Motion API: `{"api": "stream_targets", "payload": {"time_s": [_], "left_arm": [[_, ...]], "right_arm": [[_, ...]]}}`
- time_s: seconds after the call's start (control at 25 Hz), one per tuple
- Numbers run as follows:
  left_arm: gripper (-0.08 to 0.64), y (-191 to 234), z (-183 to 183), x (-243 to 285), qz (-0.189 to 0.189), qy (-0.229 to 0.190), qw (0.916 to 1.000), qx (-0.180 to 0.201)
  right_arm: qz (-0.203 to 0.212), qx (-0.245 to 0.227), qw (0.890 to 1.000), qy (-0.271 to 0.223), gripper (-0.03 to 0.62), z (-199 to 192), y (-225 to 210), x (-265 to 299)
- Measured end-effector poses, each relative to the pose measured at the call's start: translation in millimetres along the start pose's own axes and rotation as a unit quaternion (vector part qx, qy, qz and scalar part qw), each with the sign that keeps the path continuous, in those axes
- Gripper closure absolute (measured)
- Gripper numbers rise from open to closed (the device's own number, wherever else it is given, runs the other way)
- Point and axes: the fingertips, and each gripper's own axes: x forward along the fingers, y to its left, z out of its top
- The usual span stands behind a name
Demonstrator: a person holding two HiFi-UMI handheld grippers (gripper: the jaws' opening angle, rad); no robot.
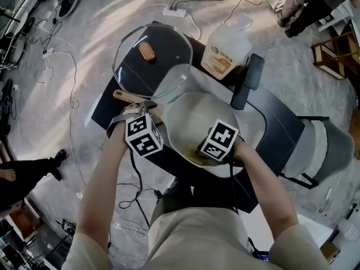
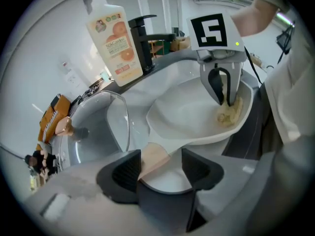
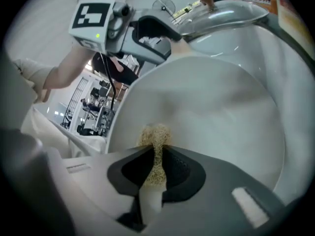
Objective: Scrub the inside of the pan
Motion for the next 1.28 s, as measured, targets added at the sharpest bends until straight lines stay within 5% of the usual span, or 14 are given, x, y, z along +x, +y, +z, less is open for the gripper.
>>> {"api": "stream_targets", "payload": {"time_s": [0.16, 0.44, 0.88, 1.28], "left_arm": [[0.293, -3, 1, -24, 0.012, -0.030, 0.9990, -0.032], [0.322, -7, 17, -79, 0.058, -0.097, 0.9902, -0.082], [0.429, -9, 52, -183, 0.154, -0.225, 0.9503, -0.150], [0.498, -23, 83, -271, 0.210, -0.312, 0.9143, -0.150]], "right_arm": [[0.002, 0.035, 0.994, -0.105, 0.534, 27, 9, -18], [-0.118, 0.050, 0.957, -0.259, 0.529, 52, 9, -80], [-0.259, -0.017, 0.869, -0.422, 0.526, 72, 72, -200], [-0.317, -0.060, 0.785, -0.529, 0.526, 67, 150, -289]]}}
